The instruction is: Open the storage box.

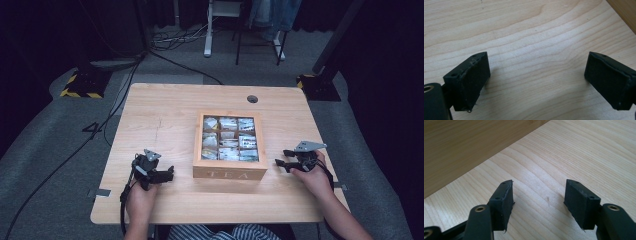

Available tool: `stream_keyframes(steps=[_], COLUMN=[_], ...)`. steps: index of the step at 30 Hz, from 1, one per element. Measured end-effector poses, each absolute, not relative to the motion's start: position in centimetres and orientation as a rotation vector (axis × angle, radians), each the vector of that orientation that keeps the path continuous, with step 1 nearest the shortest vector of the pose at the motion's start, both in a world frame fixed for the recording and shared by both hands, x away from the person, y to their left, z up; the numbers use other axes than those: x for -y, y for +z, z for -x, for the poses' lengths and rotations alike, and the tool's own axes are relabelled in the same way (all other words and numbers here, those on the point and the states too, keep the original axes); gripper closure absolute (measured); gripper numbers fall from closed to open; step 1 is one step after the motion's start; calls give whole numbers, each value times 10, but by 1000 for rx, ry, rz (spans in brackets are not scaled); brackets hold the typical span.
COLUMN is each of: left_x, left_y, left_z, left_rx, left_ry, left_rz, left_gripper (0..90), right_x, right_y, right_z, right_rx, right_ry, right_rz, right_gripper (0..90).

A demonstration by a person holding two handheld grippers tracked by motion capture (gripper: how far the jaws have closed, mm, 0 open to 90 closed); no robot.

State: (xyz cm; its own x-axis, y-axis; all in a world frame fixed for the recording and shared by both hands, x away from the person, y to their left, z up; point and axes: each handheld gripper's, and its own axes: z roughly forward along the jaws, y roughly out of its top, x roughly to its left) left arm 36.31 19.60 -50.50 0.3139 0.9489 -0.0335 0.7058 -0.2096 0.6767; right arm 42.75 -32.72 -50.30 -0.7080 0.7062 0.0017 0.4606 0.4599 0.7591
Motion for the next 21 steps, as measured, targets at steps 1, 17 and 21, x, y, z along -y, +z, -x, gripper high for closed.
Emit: stream_keyframes(steps=[1,17,21], left_x=[-198,-204,-205], left_y=[-505,-505,-505], left_z=[-364,-373,-376], left_rx=[-1465,-1331,-1303], left_ry=[541,496,492], left_rz=[-1988,-2063,-2075], left_gripper=[78,87,87], right_x=[327,328,331], right_y=[-503,-503,-502], right_z=[-428,-428,-427], right_rx=[-2400,-2388,-2381], right_ry=[1104,1108,1128], right_rz=[-994,-1005,-1012], right_gripper=[403,449,692])
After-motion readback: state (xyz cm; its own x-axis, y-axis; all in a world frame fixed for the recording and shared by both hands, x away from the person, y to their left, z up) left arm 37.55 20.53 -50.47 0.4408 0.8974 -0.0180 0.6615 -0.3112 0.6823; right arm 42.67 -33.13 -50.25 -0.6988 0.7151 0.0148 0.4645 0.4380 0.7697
